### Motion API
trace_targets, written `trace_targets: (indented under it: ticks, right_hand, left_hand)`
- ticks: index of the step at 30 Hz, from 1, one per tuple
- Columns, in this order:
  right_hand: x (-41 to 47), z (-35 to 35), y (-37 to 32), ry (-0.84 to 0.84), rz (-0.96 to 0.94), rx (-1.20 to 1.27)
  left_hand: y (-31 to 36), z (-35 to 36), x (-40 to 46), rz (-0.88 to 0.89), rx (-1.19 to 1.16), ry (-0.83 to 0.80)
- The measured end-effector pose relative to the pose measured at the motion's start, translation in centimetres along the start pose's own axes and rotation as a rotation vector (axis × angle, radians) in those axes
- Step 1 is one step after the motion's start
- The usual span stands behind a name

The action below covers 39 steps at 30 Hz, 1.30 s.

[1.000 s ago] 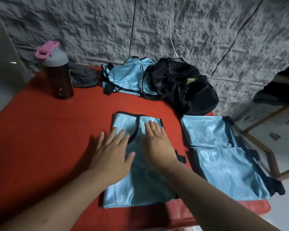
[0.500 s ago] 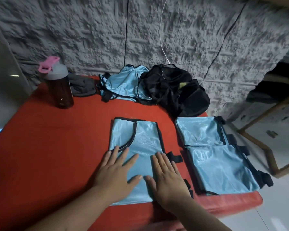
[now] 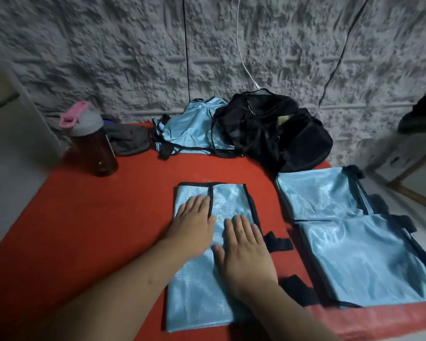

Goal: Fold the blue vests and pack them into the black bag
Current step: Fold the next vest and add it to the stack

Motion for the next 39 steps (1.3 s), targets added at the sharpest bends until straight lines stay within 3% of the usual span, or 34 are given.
trace_targets:
  ticks: [11, 17, 21, 25, 28, 32, 39]
  right_hand:
    - [-0.5, -0.2, -0.3, -0.025, 0.019, 0.019]
    - [-0.5, -0.2, -0.3, -0.017, 0.008, 0.026]
    - [-0.4, -0.2, 0.0, 0.003, -0.015, 0.039]
    - [0.3, -0.1, -0.6, 0.057, -0.058, 0.089]
    - [0.0, 0.2, -1.1, 0.09, -0.079, 0.041]
    - [-1.1, 0.5, -0.5, -0.036, 0.018, 0.035]
    - [0.5, -0.5, -1.4, -0.086, 0.15, 0.025]
  left_hand:
    - [-7.1, 1.5, 2.5, -0.375, 0.141, -0.065]
    - [-7.8, -0.4, 1.4, -0.404, -0.176, 0.048]
    - [-4.0, -1.8, -3.8, -0.222, -0.172, 0.135]
    - [0.6, 0.4, -7.7, -0.021, 0.078, 0.032]
    - [0.6, 2.0, -7.7, -0.03, 0.169, 0.011]
    - [-0.8, 2.7, -8.2, -0.082, 0.168, 0.021]
    - [-0.7, -1.0, -7.0, -0.089, 0.177, -0.087]
Point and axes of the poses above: each hand's wrist, its own x-axis towards the middle knuckle, its own z-axis out of the palm, y = z × x, the point moved 1 cm from there along x, towards the middle knuckle, and after that the axes turned 12 degrees about x, right-handed, at the moved point
